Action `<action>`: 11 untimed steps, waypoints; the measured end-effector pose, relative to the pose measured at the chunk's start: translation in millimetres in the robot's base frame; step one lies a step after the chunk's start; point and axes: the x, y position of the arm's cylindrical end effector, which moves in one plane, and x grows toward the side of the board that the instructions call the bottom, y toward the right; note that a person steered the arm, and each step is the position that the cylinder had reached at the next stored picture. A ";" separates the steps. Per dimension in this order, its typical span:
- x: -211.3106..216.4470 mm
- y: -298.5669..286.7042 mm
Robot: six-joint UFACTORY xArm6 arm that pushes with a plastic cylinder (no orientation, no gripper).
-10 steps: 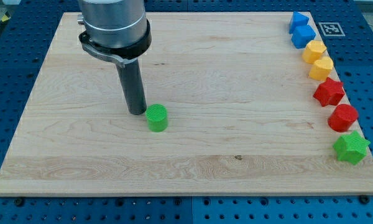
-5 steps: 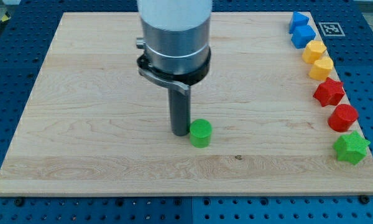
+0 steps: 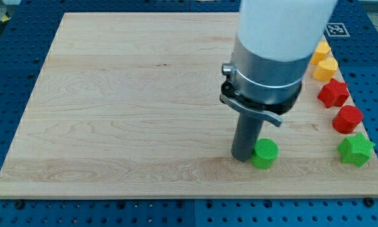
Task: Move the green circle to the bottom right side of the green star
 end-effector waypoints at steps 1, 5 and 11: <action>7.2 14.7; -2.4 34.8; 18.8 30.9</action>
